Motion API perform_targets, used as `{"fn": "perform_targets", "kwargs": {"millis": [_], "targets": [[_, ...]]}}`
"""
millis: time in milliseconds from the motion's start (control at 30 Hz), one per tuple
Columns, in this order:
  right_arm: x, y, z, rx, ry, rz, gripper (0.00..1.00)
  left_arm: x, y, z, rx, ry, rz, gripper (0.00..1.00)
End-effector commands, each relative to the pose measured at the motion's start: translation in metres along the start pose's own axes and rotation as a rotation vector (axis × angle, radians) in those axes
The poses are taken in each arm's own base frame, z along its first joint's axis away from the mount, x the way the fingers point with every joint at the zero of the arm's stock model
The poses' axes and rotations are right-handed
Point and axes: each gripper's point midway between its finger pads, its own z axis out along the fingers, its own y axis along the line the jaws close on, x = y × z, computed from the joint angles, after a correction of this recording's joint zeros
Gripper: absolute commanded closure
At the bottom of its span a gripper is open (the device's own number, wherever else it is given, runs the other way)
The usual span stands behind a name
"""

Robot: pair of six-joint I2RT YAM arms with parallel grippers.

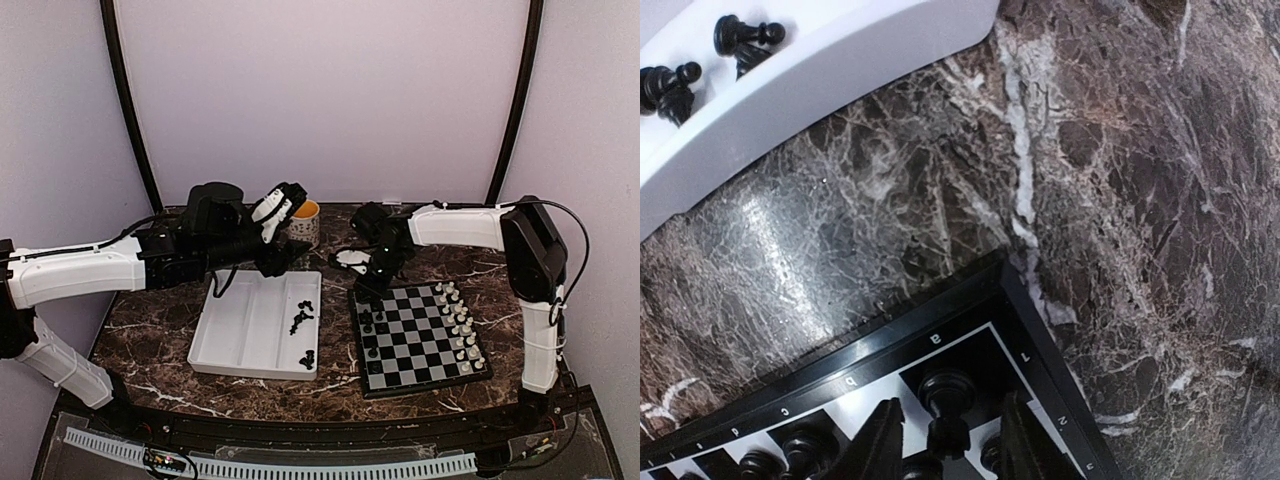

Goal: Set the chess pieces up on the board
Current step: Place the rook at h8, then pick up the pawn from the storage box.

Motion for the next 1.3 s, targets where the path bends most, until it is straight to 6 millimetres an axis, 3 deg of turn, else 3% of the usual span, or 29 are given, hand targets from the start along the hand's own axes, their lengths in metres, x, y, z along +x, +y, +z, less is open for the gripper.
{"fn": "perform_targets", "kwargs": {"millis": [0, 200, 333, 467, 500, 533, 567, 600, 633, 667, 700, 833, 967, 1100, 1133, 1167, 1267], "targets": [[-0.025, 0.003, -0.027, 0.009, -0.074, -0.004, 0.62, -0.001, 0.000, 0.000, -0.006, -0.004, 0.000, 0.36], [-0.053, 0.003, -0.076, 0.014, -0.182, -0.006, 0.61, 0.000, 0.003, 0.000, -0.024, 0.000, 0.009, 0.36], [-0.057, -0.001, -0.100, 0.052, -0.221, -0.019, 0.61, 0.004, 0.007, 0.001, -0.049, 0.007, 0.016, 0.36], [-0.047, -0.009, -0.123, 0.094, -0.264, -0.021, 0.61, 0.014, 0.009, 0.007, -0.075, 0.037, -0.016, 0.36], [-0.043, -0.010, -0.128, 0.100, -0.275, -0.018, 0.61, 0.012, 0.011, 0.008, -0.083, 0.041, -0.027, 0.38], [-0.039, -0.012, -0.136, 0.107, -0.297, -0.015, 0.61, 0.023, 0.010, 0.013, -0.087, 0.086, -0.048, 0.40], [-0.031, -0.014, -0.137, 0.105, -0.303, -0.006, 0.61, 0.017, 0.014, 0.015, -0.090, 0.093, -0.080, 0.44], [-0.024, -0.016, -0.141, 0.103, -0.318, 0.003, 0.61, 0.033, 0.006, 0.021, -0.047, 0.165, -0.090, 0.46], [-0.017, -0.019, -0.145, 0.104, -0.341, 0.020, 0.61, 0.028, 0.014, 0.024, -0.041, 0.172, -0.153, 0.50], [-0.010, -0.022, -0.152, 0.103, -0.368, 0.036, 0.61, 0.047, 0.003, 0.030, 0.034, 0.252, -0.186, 0.53], [-0.002, -0.024, -0.153, 0.089, -0.389, 0.056, 0.61, 0.047, 0.013, 0.033, 0.033, 0.268, -0.265, 0.58], [0.027, -0.029, -0.155, 0.049, -0.467, 0.126, 0.60, 0.102, -0.001, 0.040, 0.147, 0.466, -0.391, 0.63], [0.043, -0.031, -0.154, 0.068, -0.486, 0.139, 0.57, 0.133, -0.020, 0.047, 0.225, 0.582, -0.434, 0.64], [0.045, -0.029, -0.153, 0.056, -0.496, 0.136, 0.57, 0.150, -0.027, 0.059, 0.239, 0.644, -0.452, 0.66], [0.045, -0.028, -0.152, 0.049, -0.497, 0.136, 0.56, 0.147, -0.025, 0.063, 0.232, 0.642, -0.454, 0.67], [0.044, -0.027, -0.153, 0.044, -0.499, 0.135, 0.56, 0.157, -0.025, 0.065, 0.214, 0.681, -0.460, 0.67], [0.043, -0.026, -0.152, 0.033, -0.503, 0.131, 0.56, 0.157, -0.022, 0.076, 0.196, 0.699, -0.477, 0.67]]}}
